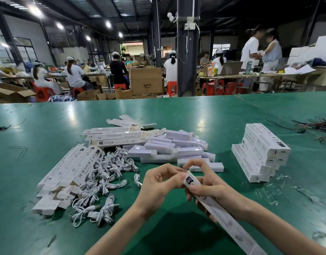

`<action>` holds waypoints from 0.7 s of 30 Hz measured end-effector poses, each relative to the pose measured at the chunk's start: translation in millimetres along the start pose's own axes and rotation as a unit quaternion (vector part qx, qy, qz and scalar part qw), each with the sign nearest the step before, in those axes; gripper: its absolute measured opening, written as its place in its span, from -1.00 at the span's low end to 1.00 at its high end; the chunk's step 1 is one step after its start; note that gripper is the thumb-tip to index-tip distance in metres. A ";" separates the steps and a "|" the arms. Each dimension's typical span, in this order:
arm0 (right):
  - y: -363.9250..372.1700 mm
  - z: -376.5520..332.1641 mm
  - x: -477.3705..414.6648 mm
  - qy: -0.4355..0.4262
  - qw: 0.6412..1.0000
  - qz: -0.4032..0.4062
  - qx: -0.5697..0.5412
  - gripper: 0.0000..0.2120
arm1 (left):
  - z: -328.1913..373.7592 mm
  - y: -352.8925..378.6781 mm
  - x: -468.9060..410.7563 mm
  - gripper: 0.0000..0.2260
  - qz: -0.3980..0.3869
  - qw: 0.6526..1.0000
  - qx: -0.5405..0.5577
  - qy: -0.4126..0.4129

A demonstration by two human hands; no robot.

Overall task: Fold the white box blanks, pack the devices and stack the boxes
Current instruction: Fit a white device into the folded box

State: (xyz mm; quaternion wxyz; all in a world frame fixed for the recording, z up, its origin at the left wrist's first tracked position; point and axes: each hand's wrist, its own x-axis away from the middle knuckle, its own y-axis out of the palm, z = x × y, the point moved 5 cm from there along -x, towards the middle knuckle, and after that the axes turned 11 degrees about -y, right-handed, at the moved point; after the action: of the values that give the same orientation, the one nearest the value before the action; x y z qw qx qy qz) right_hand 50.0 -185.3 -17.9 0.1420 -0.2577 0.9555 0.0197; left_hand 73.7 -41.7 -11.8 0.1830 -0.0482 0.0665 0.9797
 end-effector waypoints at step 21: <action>-19.8 -19.8 -7.0 -0.151 0.975 0.160 -0.028 -0.55 | -39.4 -26.7 -17.1 -0.83 0.183 0.943 0.198 -0.197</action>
State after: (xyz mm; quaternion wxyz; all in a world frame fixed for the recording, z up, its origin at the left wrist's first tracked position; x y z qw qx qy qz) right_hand 60.5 -201.3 3.8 0.2720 -0.0995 0.9511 0.1071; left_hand 102.1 -28.9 -51.6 0.0154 0.1961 0.2293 0.9533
